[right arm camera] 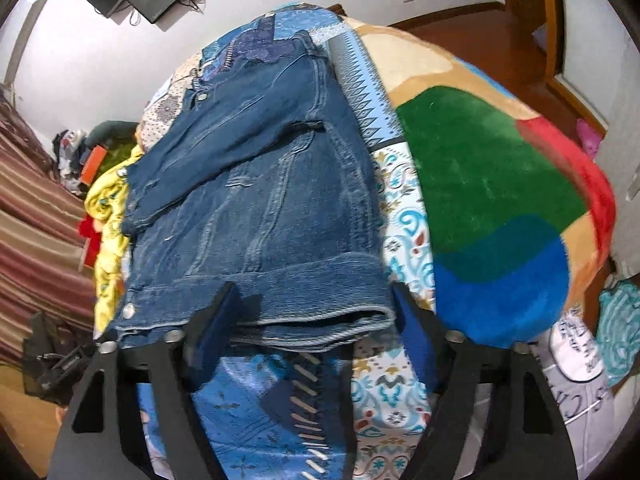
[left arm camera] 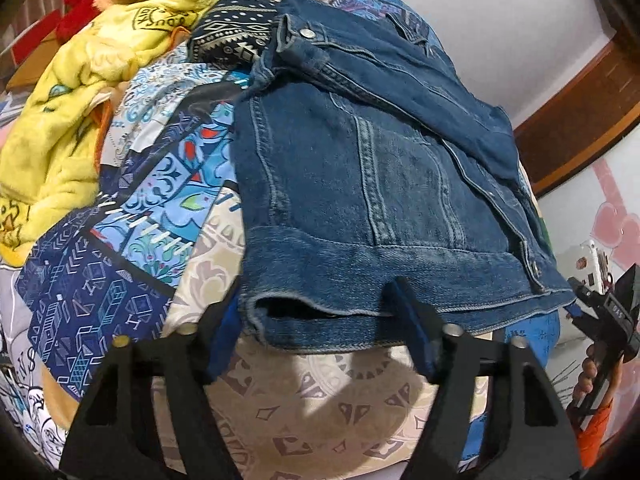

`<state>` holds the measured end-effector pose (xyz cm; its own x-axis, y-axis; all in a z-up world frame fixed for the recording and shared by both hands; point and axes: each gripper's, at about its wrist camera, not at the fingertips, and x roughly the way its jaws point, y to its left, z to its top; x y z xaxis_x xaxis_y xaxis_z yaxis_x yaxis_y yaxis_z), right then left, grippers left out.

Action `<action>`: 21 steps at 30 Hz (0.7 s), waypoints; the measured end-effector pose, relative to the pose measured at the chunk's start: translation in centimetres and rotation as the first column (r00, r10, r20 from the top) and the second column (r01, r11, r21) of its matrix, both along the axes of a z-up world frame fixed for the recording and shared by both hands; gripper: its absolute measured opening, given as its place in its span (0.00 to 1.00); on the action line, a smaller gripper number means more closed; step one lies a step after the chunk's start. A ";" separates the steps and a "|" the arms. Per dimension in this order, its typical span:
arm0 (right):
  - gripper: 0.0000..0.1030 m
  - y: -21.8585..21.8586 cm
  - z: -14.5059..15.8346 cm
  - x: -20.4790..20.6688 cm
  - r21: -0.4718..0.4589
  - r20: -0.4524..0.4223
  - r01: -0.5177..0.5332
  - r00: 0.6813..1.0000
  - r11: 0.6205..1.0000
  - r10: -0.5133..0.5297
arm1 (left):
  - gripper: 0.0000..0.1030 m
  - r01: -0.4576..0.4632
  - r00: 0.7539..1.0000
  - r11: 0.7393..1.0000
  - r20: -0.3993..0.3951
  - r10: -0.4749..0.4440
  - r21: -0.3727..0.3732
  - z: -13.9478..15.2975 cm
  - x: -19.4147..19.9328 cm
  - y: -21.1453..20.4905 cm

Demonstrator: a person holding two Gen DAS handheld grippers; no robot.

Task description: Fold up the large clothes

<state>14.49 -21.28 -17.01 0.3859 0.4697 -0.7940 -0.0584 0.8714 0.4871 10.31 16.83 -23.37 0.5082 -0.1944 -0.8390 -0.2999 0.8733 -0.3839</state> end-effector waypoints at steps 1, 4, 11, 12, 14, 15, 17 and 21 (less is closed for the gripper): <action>0.58 0.0 0.0 0.0 -0.004 0.002 0.002 1.000 1.000 -0.002 | 0.53 -0.005 1.000 1.000 0.004 0.005 0.001 0.1 -0.1 0.2; 0.38 0.0 0.0 0.0 -0.032 0.010 0.015 1.000 0.999 -0.015 | 0.31 -0.023 1.000 1.000 0.016 0.022 0.012 0.6 -0.4 0.8; 0.13 -0.2 1.6 1.5 -0.023 0.058 -0.013 0.998 1.000 0.014 | 0.11 -0.026 0.993 0.999 0.113 0.022 0.029 3.1 0.2 1.0; 0.12 -0.1 2.1 1.9 -0.019 0.072 -0.021 0.997 1.000 0.022 | 0.11 -0.026 0.992 0.999 0.128 0.022 0.034 3.5 0.4 1.0; 0.11 0.4 2.7 2.4 -0.015 0.098 -0.037 0.994 0.999 0.039 | 0.10 -0.026 0.987 0.998 0.160 0.018 0.051 4.7 1.0 0.9; 0.11 0.8 3.4 2.8 -0.017 0.116 -0.052 0.992 0.998 0.054 | 0.10 -0.024 0.984 0.998 0.179 0.012 0.063 5.4 1.6 1.0; 0.11 1.5 4.3 3.5 -0.029 0.147 -0.072 0.986 0.997 0.076 | 0.09 -0.022 0.978 0.997 0.208 0.005 0.081 6.6 2.5 1.1; 0.11 3.3 6.3 5.5 -0.064 0.211 -0.111 0.970 0.992 0.123 | 0.09 -0.017 0.958 0.993 0.286 -0.017 0.116 9.6 5.1 1.6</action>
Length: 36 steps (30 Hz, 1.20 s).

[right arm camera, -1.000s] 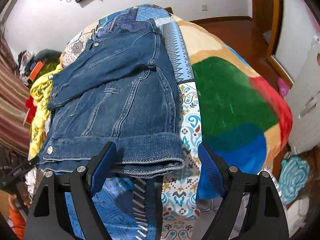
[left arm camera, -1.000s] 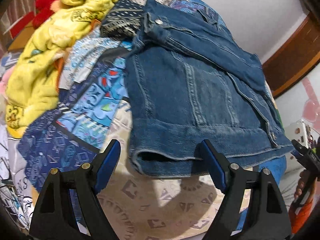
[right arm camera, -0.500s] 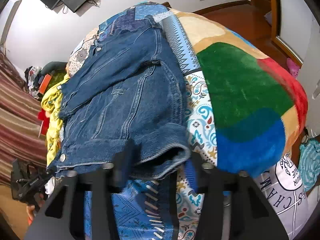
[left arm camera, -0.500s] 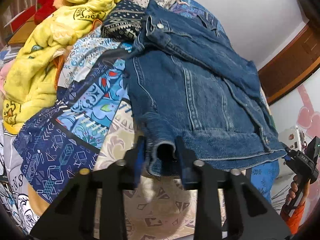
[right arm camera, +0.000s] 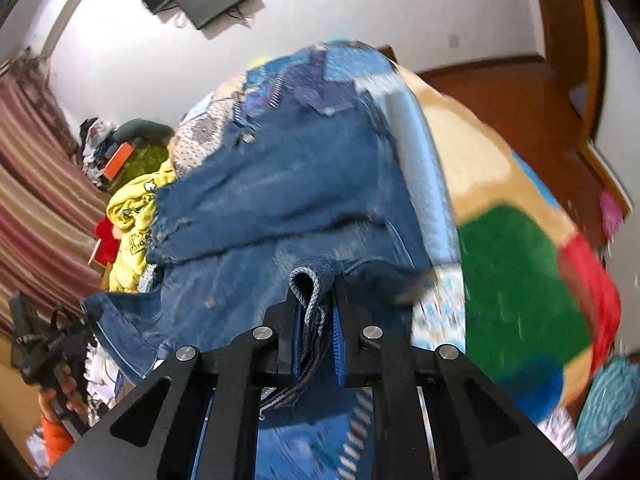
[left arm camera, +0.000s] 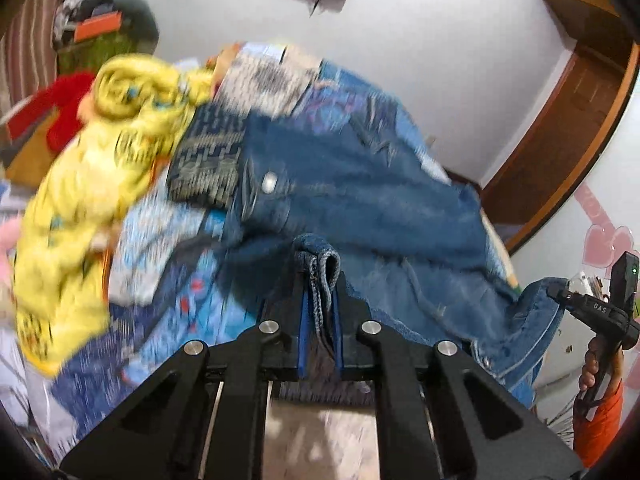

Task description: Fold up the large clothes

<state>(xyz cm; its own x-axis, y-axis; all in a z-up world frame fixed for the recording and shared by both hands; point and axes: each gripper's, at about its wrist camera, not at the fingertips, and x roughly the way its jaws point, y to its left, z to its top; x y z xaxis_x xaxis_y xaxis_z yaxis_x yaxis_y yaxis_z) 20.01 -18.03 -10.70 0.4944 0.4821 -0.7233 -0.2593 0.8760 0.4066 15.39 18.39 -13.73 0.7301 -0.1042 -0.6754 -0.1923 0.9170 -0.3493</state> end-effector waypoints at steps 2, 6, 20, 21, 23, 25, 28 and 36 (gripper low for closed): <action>0.11 0.7 0.8 1.0 -0.016 0.036 -0.012 0.999 1.000 0.012 | 0.09 0.002 0.999 1.000 0.039 -0.003 0.024 1.5 1.5 0.4; 0.10 1.8 3.1 4.3 -0.048 0.122 -0.008 0.992 0.999 0.014 | 0.08 -0.016 0.996 0.999 0.092 0.011 0.048 3.7 5.3 2.1; 0.09 7.5 3.3 19.7 -0.155 0.161 0.055 0.987 0.986 -0.029 | 0.00 -0.103 0.993 0.990 0.064 0.097 0.098 3.4 20.8 8.4; 0.09 7.9 2.2 20.5 -0.173 0.146 0.067 0.988 0.983 -0.041 | 0.00 -0.086 0.996 0.991 0.032 0.084 0.099 2.4 21.5 8.6; 0.09 8.0 0.7 21.9 -0.195 0.126 0.091 0.990 0.977 -0.067 | 0.01 -0.073 0.997 0.992 -0.022 0.076 0.103 0.7 22.4 8.7; 0.09 7.7 -1.4 22.9 -0.229 0.105 0.124 0.989 0.965 -0.102 | 0.04 -0.034 0.996 0.997 -0.084 0.040 0.070 -1.7 22.8 8.8; 0.09 6.3 -2.6 23.8 -0.233 0.094 0.168 0.984 0.958 -0.149 | 0.25 0.032 0.986 0.999 -0.168 -0.026 0.037 -4.7 23.1 8.4; 0.51 3.0 -1.6 22.6 -0.216 0.058 0.153 0.988 0.964 -0.143 | 0.46 0.067 0.960 0.991 -0.264 -0.096 -0.116 -9.4 24.6 7.7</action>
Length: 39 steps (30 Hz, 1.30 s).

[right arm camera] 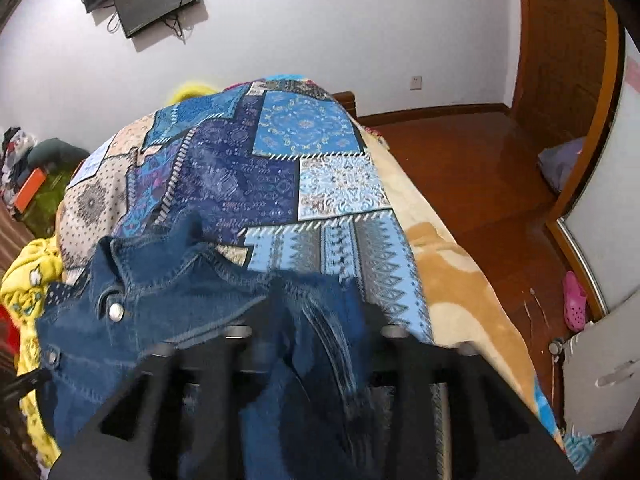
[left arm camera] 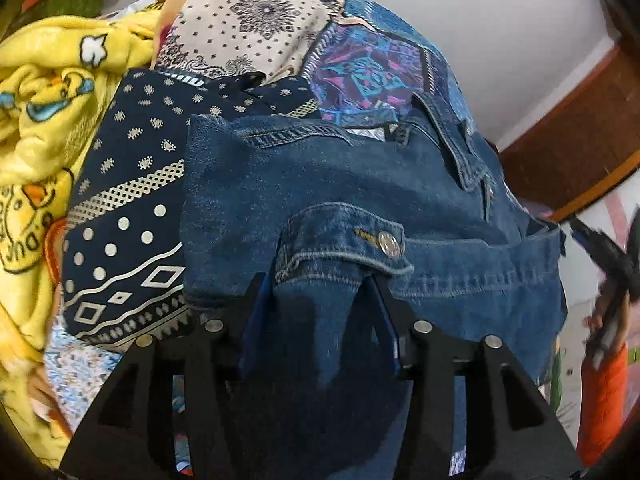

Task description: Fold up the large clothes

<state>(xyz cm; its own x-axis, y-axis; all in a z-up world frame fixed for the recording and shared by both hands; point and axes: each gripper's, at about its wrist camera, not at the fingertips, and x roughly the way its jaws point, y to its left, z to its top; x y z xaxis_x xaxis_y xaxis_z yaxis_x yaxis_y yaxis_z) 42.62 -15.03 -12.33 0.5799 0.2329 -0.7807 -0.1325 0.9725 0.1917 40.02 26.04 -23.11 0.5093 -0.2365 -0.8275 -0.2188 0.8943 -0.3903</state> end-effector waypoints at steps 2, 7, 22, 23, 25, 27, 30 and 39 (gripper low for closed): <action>0.57 0.1 0.3 -1.2 -0.007 0.009 -0.053 0.999 0.999 0.053 | 0.44 -0.004 1.000 1.000 -0.004 0.004 0.009 -0.1 0.4 -0.2; 0.68 1.9 0.1 -3.5 -0.080 -0.015 -0.193 0.981 0.978 0.192 | 0.16 0.015 0.997 0.988 0.077 -0.027 0.154 3.0 -0.2 -2.3; 0.68 9.7 -6.1 -2.6 -0.313 -0.134 -0.367 0.930 0.876 0.342 | 0.14 -0.091 0.983 0.971 0.176 0.052 0.220 6.4 2.6 0.5; 0.68 9.7 -6.9 -1.9 -0.320 -0.144 -0.356 0.934 0.878 0.326 | 0.14 -0.093 0.989 0.973 0.131 0.066 0.213 4.6 3.0 1.0; 0.71 9.0 -7.5 -1.1 -0.291 -0.140 -0.327 0.944 0.899 0.298 | 0.17 -0.093 0.995 0.976 0.057 0.083 0.199 1.6 3.5 1.5; 0.73 8.1 -7.7 -0.3 -0.242 -0.148 -0.300 0.951 0.923 0.271 | 0.25 -0.092 0.996 0.977 0.030 0.087 0.194 -0.4 3.6 1.9; 0.69 7.1 -7.9 0.2 -0.345 -0.094 -0.215 0.976 0.914 0.194 | 0.35 -0.096 0.995 0.964 0.044 0.087 0.249 -0.9 3.3 1.8; 0.61 6.5 -5.8 -1.2 -0.269 -0.103 -0.188 0.981 0.944 0.166 | 0.62 -0.018 1.000 0.932 0.031 0.007 0.362 3.3 0.6 -0.2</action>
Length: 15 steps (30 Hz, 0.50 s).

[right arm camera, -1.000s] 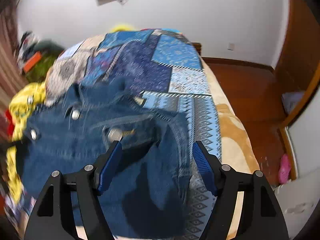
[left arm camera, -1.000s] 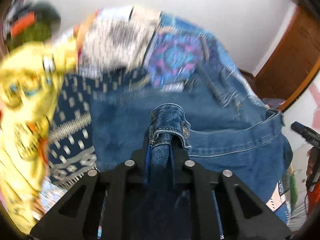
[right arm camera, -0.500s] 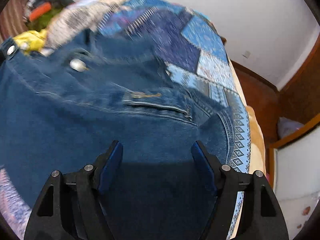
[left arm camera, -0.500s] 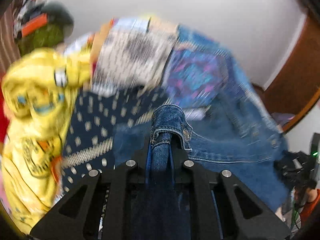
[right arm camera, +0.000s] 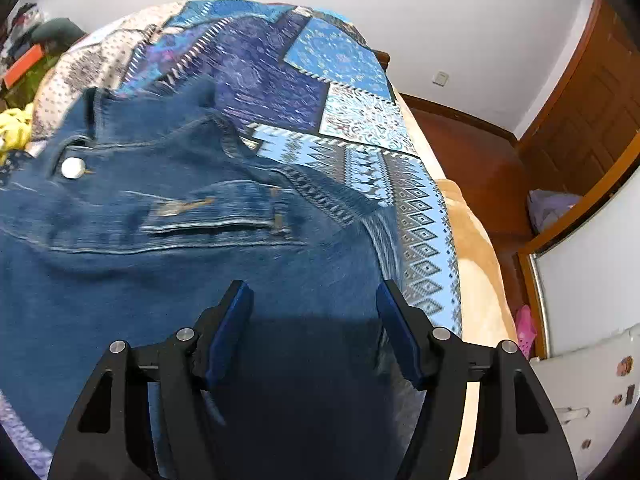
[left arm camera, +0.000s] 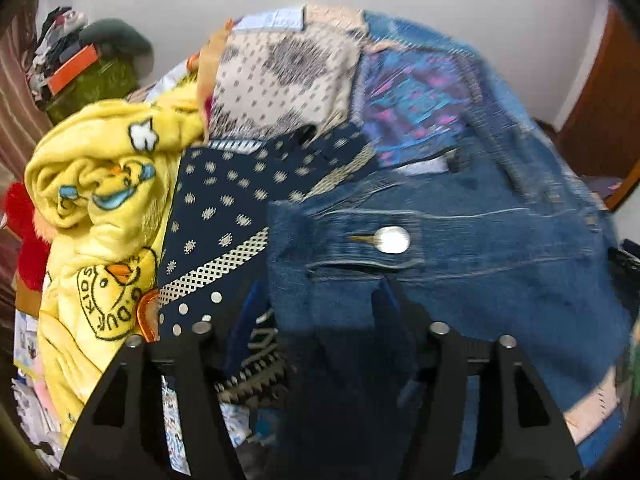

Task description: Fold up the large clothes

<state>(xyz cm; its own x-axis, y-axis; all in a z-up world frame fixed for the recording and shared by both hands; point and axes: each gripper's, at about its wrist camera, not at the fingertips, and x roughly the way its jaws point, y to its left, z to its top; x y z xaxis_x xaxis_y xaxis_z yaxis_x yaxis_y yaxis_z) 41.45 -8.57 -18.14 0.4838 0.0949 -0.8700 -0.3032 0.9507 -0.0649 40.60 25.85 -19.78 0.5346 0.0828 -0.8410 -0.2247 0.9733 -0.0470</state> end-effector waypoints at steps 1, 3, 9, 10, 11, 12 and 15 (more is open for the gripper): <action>0.62 0.3 0.8 -0.8 0.039 0.009 -0.021 1.000 0.999 0.021 | 0.66 0.017 1.000 1.000 0.023 -0.017 -0.016 0.8 -0.6 -0.4; 0.62 1.5 2.6 -2.7 0.108 0.038 -0.080 0.996 0.991 0.076 | 0.71 0.034 0.998 0.999 0.056 -0.033 -0.026 2.1 -1.4 -1.4; 0.72 6.0 4.4 -7.6 0.186 0.102 -0.252 0.966 0.950 0.236 | 0.75 0.151 0.983 0.988 0.114 -0.145 -0.046 3.8 -2.7 -6.6; 0.72 6.5 4.2 -8.1 0.188 0.103 -0.268 0.962 0.945 0.253 | 0.75 0.165 0.981 0.985 0.113 -0.160 -0.043 3.7 -2.8 -7.4; 0.72 7.2 3.8 -8.7 0.183 0.103 -0.286 0.957 0.940 0.271 | 0.75 0.184 0.977 0.982 0.113 -0.179 -0.040 3.5 -2.8 -8.4; 0.72 7.5 3.5 -9.0 0.177 0.100 -0.297 0.954 0.938 0.283 | 0.75 0.195 0.976 0.980 0.111 -0.189 -0.042 3.2 -2.8 -9.1; 0.72 8.5 1.4 -9.0 0.149 0.065 -0.312 0.950 0.938 0.305 | 0.76 0.229 0.971 0.973 0.079 -0.226 -0.038 1.3 -2.4 -11.4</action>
<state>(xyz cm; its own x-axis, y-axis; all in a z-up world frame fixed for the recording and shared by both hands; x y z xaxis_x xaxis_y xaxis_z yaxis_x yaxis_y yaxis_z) 32.47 -0.07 -16.71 0.4437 0.3773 -0.8129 -0.5834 0.8101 0.0576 38.20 14.43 -18.46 0.5954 -0.0865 -0.7988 0.0080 0.9948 -0.1018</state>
